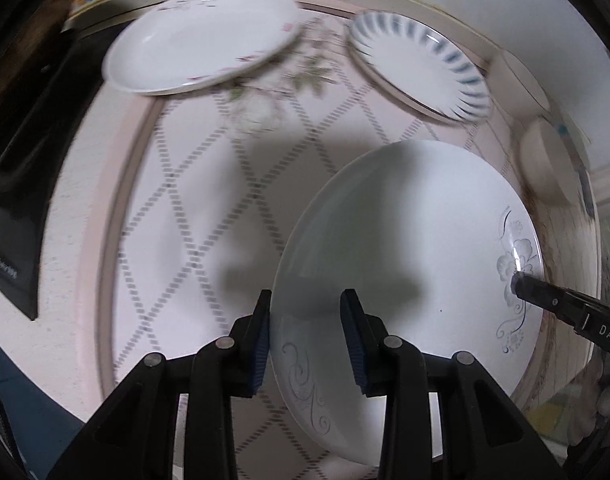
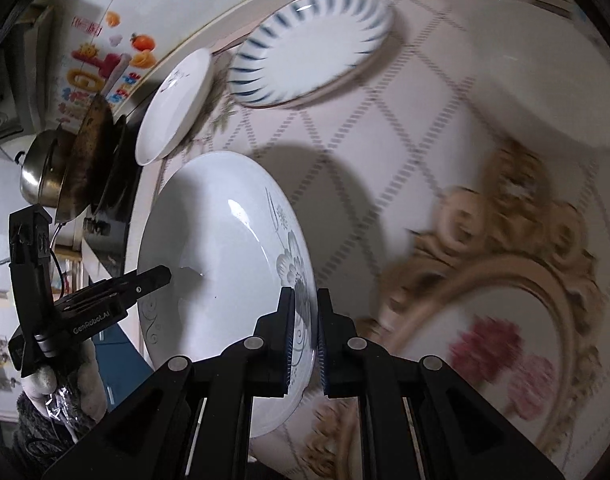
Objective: Organize plates and bowls
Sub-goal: 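Carry the grey-floral plate with both grippers onto the pink-flower plate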
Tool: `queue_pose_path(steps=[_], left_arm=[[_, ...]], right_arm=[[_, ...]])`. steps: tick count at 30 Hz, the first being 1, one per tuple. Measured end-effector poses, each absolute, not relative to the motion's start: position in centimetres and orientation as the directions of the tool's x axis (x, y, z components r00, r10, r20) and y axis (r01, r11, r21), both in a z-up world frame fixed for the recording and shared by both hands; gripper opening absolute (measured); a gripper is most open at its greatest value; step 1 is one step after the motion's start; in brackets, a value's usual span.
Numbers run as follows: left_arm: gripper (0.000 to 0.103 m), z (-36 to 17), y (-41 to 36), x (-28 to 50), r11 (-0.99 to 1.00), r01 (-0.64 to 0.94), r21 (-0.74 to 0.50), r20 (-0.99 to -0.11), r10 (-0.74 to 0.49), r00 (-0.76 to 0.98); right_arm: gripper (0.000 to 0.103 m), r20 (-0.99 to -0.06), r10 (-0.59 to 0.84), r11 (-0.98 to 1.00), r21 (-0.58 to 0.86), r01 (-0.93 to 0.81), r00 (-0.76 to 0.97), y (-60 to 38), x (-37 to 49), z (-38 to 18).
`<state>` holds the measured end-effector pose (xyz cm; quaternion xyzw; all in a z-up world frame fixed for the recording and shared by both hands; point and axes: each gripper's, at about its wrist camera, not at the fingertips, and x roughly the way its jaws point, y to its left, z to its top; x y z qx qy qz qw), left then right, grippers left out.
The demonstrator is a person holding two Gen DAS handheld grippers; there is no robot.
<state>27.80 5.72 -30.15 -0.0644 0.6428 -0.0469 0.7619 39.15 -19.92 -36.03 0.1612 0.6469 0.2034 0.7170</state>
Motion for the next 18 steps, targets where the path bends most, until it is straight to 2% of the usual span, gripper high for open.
queue_pose_path(steps=[9, 18], left_arm=[[0.031, -30.8, 4.1, 27.4, 0.982, 0.096, -0.161, -0.977, -0.173, 0.128], [0.031, -31.3, 3.0, 27.0, 0.981, 0.132, -0.144, -0.983, -0.157, 0.094]], right_arm=[[0.012, -0.881, 0.461, 0.884, 0.466, 0.029, 0.104, -26.3, 36.3, -36.7], [0.012, -0.893, 0.437, 0.892, 0.446, 0.079, 0.103, -28.0, 35.2, -37.7]])
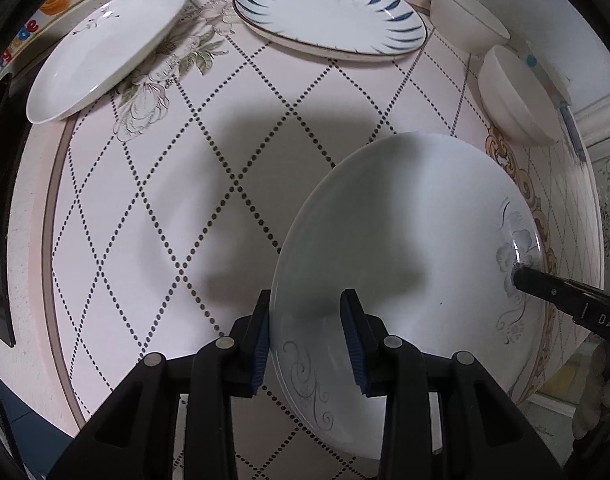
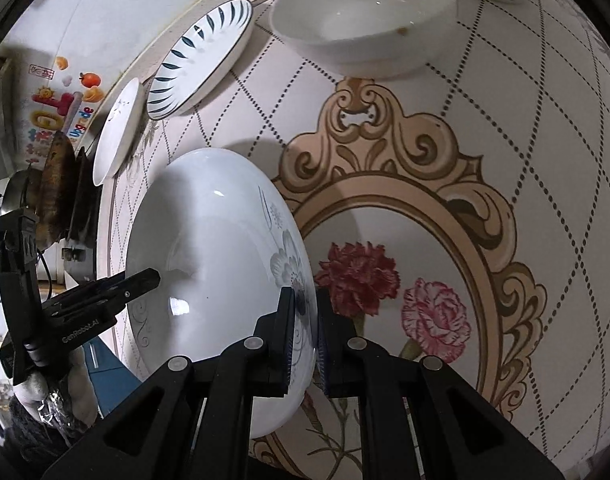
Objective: Organize plates and bowls
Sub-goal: 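Carry the grey-floral plate with both grippers onto the pink-flower plate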
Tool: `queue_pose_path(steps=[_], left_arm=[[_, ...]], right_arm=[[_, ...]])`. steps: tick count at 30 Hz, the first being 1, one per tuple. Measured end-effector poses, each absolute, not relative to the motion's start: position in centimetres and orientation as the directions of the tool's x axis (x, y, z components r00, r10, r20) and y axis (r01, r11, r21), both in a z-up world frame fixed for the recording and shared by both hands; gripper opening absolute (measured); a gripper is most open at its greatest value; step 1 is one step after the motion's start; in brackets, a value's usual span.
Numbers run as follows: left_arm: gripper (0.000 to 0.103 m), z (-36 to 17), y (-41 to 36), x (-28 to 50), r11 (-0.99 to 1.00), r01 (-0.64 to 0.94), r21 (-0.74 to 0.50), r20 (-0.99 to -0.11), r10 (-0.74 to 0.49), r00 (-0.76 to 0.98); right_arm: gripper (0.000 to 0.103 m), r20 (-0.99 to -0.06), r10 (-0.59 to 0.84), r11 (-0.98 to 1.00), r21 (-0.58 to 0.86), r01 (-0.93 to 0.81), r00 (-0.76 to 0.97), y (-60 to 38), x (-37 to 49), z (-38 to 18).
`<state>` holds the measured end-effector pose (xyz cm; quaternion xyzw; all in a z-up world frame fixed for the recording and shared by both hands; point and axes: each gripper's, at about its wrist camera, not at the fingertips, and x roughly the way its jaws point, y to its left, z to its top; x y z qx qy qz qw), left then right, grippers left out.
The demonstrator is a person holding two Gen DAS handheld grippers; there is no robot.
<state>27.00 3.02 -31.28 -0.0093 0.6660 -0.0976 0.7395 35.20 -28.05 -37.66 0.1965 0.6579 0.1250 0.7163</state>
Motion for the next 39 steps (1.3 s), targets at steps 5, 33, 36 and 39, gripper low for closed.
queue_pose_path(steps=[5, 33, 36, 39], left_arm=[[0.031, -31.1, 2.5, 27.0, 0.981, 0.149, -0.127, -0.985, -0.143, 0.101], [0.044, -32.0, 21.3, 44.1, 0.819, -0.543, -0.186, -0.957, -0.025, 0.29], [0.044, -33.0, 21.9, 44.6, 0.803, -0.567, -0.184, -0.96, -0.023, 0.28], [0.044, -33.7, 22.3, 45.1, 0.792, -0.58, -0.19, -0.96, -0.026, 0.28]], right_arm=[[0.012, -0.895, 0.435, 0.892, 0.444, 0.088, 0.1, -28.1, 35.1, -37.9], [0.055, -0.807, 0.587, 0.778, 0.537, -0.327, 0.071, -3.3, 64.6, -31.2], [0.046, -0.826, 0.561, 0.78, 0.507, -0.366, 0.051, 0.3, 67.7, -33.0], [0.035, -0.84, 0.541, 0.782, 0.489, -0.387, 0.032, 2.3, 69.4, -34.8]])
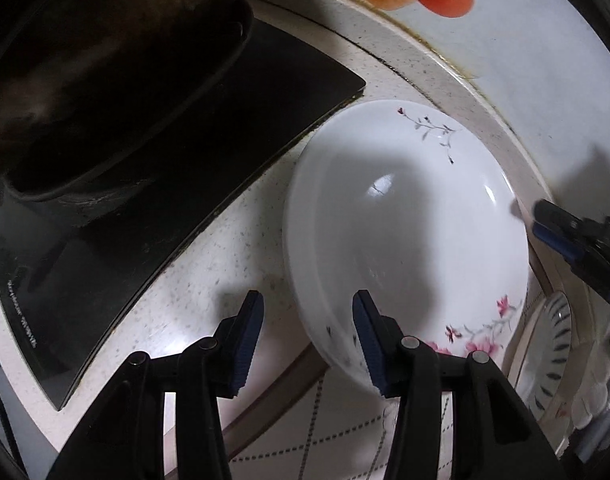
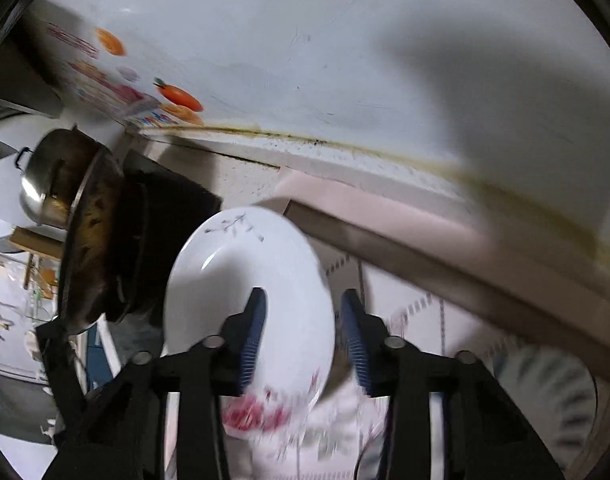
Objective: Organize plates and bowls
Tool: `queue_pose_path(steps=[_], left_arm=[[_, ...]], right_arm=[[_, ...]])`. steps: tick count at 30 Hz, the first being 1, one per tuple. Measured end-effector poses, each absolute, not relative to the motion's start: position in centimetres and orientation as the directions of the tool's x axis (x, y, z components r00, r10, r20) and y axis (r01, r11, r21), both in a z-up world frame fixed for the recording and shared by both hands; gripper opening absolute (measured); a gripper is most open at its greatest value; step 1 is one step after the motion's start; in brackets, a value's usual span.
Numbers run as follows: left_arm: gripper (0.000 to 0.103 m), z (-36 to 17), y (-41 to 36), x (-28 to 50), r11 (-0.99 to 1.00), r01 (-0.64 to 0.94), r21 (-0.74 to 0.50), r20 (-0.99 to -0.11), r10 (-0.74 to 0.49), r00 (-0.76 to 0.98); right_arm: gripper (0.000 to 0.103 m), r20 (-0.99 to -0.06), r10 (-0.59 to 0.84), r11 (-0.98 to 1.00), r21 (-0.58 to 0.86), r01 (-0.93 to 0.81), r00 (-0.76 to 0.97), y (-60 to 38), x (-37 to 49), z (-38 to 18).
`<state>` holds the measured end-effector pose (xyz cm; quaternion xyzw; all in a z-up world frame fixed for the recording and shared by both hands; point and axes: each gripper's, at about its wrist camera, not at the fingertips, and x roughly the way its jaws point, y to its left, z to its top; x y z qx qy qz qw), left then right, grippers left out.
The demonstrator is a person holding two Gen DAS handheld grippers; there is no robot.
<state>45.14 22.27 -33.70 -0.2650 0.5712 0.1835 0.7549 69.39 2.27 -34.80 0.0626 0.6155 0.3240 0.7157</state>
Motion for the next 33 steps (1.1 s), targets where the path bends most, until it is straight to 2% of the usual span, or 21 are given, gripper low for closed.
queue_pose_path(steps=[3, 4, 6, 7, 9, 20, 33], left_arm=[[0.042, -34.1, 22.5, 45.3, 0.794, -0.58, -0.181, -0.958, -0.009, 0.287], [0.035, -34.1, 22.5, 45.2, 0.796, -0.579, -0.179, -0.957, -0.004, 0.292], [0.029, -34.4, 22.5, 45.5, 0.793, -0.577, -0.197, -0.953, -0.017, 0.302], [0.023, -34.3, 22.5, 45.5, 0.793, -0.575, -0.202, -0.951, -0.019, 0.309], [0.024, -34.1, 21.9, 45.8, 0.795, -0.579, -0.18, -0.953, 0.004, 0.301], [0.023, -32.9, 20.5, 45.5, 0.806, -0.561, -0.19, -0.945, 0.004, 0.326], [0.023, -27.2, 16.3, 43.2, 0.857, -0.468, -0.218, -0.915, -0.013, 0.402]], right_arm=[[0.028, -0.847, 0.531, 0.782, 0.48, -0.396, 0.021, 3.5, 70.5, -36.4], [0.026, -0.846, 0.534, 0.779, 0.485, -0.397, 0.015, 3.9, 71.0, -37.0], [0.019, -0.85, 0.528, 0.778, 0.479, -0.406, 0.008, 4.5, 71.3, -37.7], [0.019, -0.856, 0.517, 0.778, 0.465, -0.422, 0.008, 5.0, 71.3, -38.1], [0.016, -0.868, 0.497, 0.78, 0.443, -0.441, 0.008, 5.5, 71.3, -38.7], [0.015, -0.852, 0.524, 0.769, 0.463, -0.441, 0.018, 3.8, 70.8, -38.0], [0.015, -0.833, 0.542, 0.787, 0.458, -0.415, 0.108, -1.7, 67.1, -32.3]])
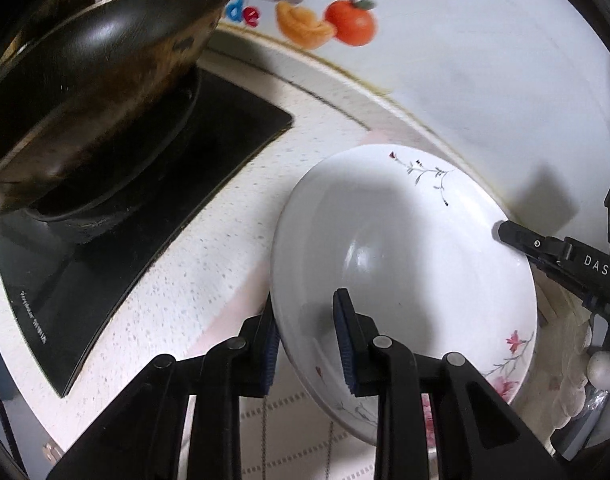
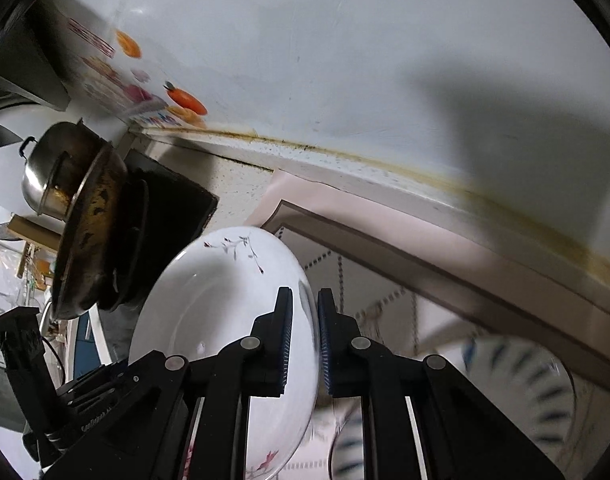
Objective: Organize plates and bowls
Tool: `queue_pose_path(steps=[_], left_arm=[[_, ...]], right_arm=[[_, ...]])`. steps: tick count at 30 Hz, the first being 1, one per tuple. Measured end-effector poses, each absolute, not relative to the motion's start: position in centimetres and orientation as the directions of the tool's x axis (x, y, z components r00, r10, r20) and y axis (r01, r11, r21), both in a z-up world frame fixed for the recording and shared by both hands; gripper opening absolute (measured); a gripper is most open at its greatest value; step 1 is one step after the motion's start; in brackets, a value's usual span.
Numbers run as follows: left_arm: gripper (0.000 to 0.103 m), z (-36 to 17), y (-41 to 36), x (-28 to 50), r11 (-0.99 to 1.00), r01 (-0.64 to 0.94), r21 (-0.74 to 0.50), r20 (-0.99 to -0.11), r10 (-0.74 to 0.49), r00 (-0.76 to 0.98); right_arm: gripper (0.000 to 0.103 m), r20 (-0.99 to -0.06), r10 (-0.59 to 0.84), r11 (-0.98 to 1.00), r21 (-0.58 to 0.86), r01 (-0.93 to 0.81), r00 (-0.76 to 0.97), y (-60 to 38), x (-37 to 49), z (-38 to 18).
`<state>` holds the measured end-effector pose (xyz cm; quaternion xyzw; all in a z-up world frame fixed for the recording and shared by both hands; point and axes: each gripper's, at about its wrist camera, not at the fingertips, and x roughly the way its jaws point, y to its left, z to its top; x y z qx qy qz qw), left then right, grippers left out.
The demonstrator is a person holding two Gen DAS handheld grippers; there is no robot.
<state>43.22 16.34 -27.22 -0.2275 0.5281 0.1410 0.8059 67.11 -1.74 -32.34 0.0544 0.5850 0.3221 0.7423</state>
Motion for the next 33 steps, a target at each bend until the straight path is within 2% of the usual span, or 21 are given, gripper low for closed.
queue_pose_path(steps=[7, 16, 22, 33], left_arm=[[0.023, -23.2, 12.8, 39.8, 0.898, -0.373, -0.235, -0.9, -0.056, 0.433], [0.023, -21.2, 7.7, 33.5, 0.944, -0.231, -0.236, -0.894, -0.118, 0.432], [0.023, -22.3, 4.5, 30.1, 0.958, -0.16, -0.236, -0.908, -0.159, 0.389], [0.023, -26.8, 0.6, 27.7, 0.984, -0.068, -0.166, -0.946, -0.14, 0.292]], right_arm=[[0.015, -0.813, 0.555, 0.803, 0.469, -0.368, 0.174, -7.4, 62.1, -27.9], [0.015, -0.815, 0.521, 0.845, 0.45, -0.288, 0.253, -16.0, 51.8, -24.5], [0.015, -0.829, 0.489, 0.87, 0.442, -0.219, 0.271, -21.6, 44.1, -25.3], [0.015, -0.88, 0.418, 0.908, 0.4, -0.124, 0.227, -27.1, 35.1, -30.7]])
